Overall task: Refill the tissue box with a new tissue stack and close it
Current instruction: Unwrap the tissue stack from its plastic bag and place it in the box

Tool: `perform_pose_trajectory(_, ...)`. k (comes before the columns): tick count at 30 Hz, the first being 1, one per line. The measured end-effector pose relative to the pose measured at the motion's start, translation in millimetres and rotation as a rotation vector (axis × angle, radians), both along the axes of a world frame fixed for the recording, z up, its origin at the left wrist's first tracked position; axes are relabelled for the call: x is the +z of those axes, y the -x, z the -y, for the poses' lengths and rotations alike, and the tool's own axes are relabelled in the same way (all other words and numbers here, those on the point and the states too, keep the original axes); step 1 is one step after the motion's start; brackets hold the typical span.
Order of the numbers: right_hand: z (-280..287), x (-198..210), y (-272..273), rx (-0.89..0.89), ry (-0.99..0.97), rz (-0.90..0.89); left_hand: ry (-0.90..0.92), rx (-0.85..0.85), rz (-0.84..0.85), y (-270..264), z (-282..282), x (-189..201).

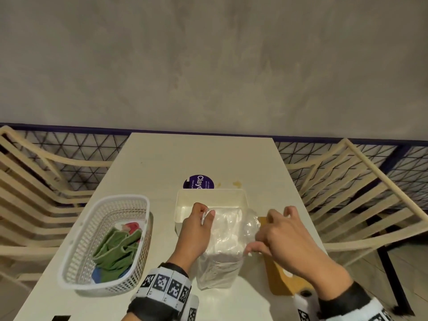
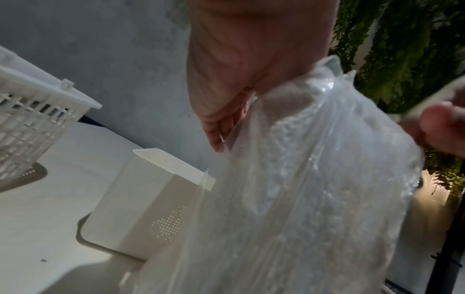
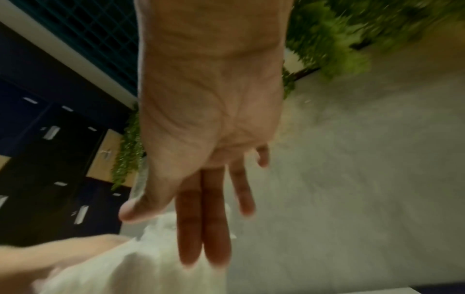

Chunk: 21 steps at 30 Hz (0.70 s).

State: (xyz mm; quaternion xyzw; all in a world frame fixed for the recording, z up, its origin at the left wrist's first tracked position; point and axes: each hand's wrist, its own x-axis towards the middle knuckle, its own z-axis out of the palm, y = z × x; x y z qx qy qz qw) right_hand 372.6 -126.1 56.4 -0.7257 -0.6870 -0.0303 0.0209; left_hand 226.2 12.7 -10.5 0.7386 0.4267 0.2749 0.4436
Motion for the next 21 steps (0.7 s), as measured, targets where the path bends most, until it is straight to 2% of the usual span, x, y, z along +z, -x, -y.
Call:
perform_pose_trajectory(2,4.7,0.6,2.7,-0.126,-0.048,-0.074,0.003,-0.003,-0.012,0.2,2.0,0.6)
perform_pose_trajectory(5,0.9,8.5,33.3,-0.221,-0.369,-0.247,-0.003,0.003,-0.018,-2.2,5.4,1.3)
perform_pose_trajectory(6,-2.2,10.3,44.8,-0.209,-0.344,-0.269,-0.004,0.004,-0.014,-2.9,6.0,1.4)
perform_pose_trajectory(9,-11.3,-0.1,64.4,-0.210,-0.032,-0.279,0.018,0.001,-0.014,-3.1,6.2,0.9)
perform_pose_trajectory(10,-12.4,-5.0,67.0,-0.232,0.005,-0.294,0.023,0.000,-0.015,-2.6,6.3,1.1)
perform_pose_trajectory(15,-8.1,-14.9,65.7,-0.278,-0.202,-0.466,-0.029,-0.001,-0.032,-0.7,7.7,1.1)
perform_pose_trajectory(18,-2.3,-14.2,47.1,-0.361,-0.310,-0.538,-0.046,-0.004,-0.037,1.4,7.0,0.7)
perform_pose_trajectory(21,5.3,-23.1,34.6,-0.473,-0.209,-0.571,-0.051,0.010,-0.049,1.7,6.6,0.3)
